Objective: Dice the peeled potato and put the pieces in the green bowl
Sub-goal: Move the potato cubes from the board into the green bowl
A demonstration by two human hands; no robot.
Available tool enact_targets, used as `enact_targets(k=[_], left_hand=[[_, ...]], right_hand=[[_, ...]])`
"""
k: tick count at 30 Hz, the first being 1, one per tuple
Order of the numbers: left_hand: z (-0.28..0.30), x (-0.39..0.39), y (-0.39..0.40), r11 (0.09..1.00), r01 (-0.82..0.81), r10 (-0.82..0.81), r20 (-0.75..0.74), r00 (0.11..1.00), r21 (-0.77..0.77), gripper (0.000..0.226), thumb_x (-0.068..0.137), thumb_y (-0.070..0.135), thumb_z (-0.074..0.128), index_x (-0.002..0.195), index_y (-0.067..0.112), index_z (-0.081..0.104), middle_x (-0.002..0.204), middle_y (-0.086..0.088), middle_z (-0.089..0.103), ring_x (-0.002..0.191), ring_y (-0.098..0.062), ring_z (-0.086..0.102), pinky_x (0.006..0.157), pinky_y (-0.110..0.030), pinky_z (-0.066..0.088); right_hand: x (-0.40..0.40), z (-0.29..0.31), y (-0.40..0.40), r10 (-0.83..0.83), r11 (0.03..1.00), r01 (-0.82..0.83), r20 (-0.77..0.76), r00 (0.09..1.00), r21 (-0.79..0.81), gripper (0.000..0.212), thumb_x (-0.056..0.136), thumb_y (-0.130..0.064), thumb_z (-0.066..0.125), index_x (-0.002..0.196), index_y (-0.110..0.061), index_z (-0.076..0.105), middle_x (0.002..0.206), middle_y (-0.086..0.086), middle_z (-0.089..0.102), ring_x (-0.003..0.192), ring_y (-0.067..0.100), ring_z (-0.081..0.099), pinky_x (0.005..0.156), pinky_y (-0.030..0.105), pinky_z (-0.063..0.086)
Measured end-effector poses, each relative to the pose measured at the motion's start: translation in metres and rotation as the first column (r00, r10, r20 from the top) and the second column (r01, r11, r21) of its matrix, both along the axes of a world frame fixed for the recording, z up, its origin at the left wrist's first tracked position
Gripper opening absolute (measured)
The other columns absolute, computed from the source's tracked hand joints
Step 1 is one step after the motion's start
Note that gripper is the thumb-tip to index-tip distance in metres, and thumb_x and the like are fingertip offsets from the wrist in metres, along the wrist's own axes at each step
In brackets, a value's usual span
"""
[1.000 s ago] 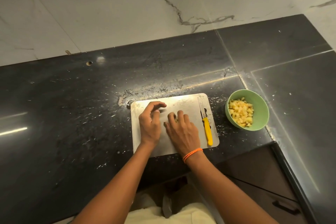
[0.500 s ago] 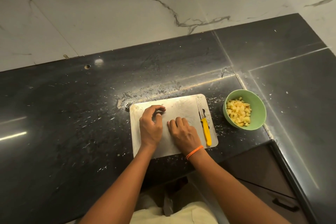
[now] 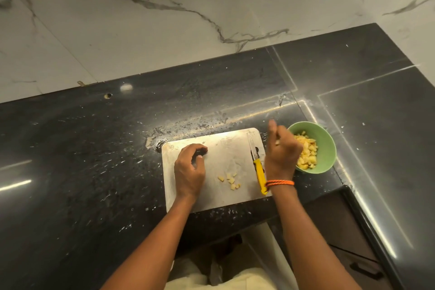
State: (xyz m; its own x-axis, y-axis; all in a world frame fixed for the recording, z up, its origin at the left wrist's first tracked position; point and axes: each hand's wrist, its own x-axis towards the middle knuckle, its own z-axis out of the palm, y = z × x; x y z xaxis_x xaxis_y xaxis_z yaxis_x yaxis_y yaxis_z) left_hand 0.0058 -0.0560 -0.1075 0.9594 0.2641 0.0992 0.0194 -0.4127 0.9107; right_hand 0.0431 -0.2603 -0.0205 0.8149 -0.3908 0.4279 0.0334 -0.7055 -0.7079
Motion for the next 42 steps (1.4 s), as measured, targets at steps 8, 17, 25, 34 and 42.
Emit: enact_targets(k=[8, 17, 25, 34, 42], left_hand=[[0.003, 0.001, -0.003, 0.999, 0.003, -0.004, 0.025, 1.0, 0.035, 0.028, 0.086, 0.001, 0.054, 0.102, 0.01, 0.075, 0.099, 0.006, 0.073, 0.099, -0.003, 0.066, 0.088, -0.022, 0.055], [0.003, 0.001, -0.002, 0.998, 0.005, -0.006, 0.025, 1.0, 0.056, 0.028, 0.087, 0.001, 0.055, 0.103, 0.011, 0.075, 0.099, 0.007, 0.072, 0.099, -0.002, 0.065, 0.088, -0.018, 0.053], [0.003, 0.001, -0.002, 0.997, 0.017, -0.019, 0.022, 1.0, 0.079, 0.027, 0.087, 0.001, 0.054, 0.102, 0.011, 0.074, 0.098, 0.005, 0.072, 0.097, -0.007, 0.066, 0.086, -0.025, 0.056], [0.003, 0.0, -0.002, 0.995, 0.015, -0.016, 0.009, 1.0, 0.098, 0.027, 0.087, 0.002, 0.054, 0.103, 0.012, 0.074, 0.1, 0.006, 0.072, 0.097, -0.006, 0.065, 0.088, -0.021, 0.054], [0.003, 0.0, -0.002, 0.995, 0.024, -0.026, 0.018, 1.0, 0.092, 0.026, 0.088, 0.004, 0.055, 0.103, 0.013, 0.074, 0.099, 0.005, 0.072, 0.097, -0.003, 0.065, 0.088, -0.012, 0.051]], right_hand=[[0.023, -0.012, -0.09, -0.206, 0.921, 0.104, -0.242, 0.948, -0.375, 0.033, 0.101, -0.031, 0.06, 0.083, -0.005, 0.063, 0.082, 0.011, 0.058, 0.078, 0.029, 0.054, 0.067, 0.036, 0.041], [0.006, -0.002, -0.056, -0.198, 0.953, 0.156, -0.143, 0.97, -0.26, 0.027, 0.102, -0.03, 0.058, 0.087, -0.009, 0.064, 0.084, 0.009, 0.061, 0.079, 0.023, 0.053, 0.067, 0.028, 0.04], [-0.063, -0.072, 0.052, 0.378, 0.85, -0.498, -0.456, 0.805, -0.174, 0.003, 0.097, -0.014, 0.061, 0.099, -0.013, 0.062, 0.1, 0.002, 0.056, 0.089, 0.019, 0.049, 0.075, 0.037, 0.05], [-0.062, -0.056, 0.045, 0.189, 0.885, -0.345, -0.436, 0.88, -0.313, 0.044, 0.074, -0.049, 0.083, 0.077, -0.02, 0.051, 0.092, 0.0, 0.048, 0.08, 0.017, 0.041, 0.065, 0.034, 0.042], [-0.069, -0.06, 0.035, 0.249, 0.802, -0.465, -0.5, 0.83, -0.374, 0.031, 0.09, -0.051, 0.067, 0.079, -0.024, 0.058, 0.088, -0.005, 0.049, 0.079, 0.015, 0.042, 0.07, 0.033, 0.043]])
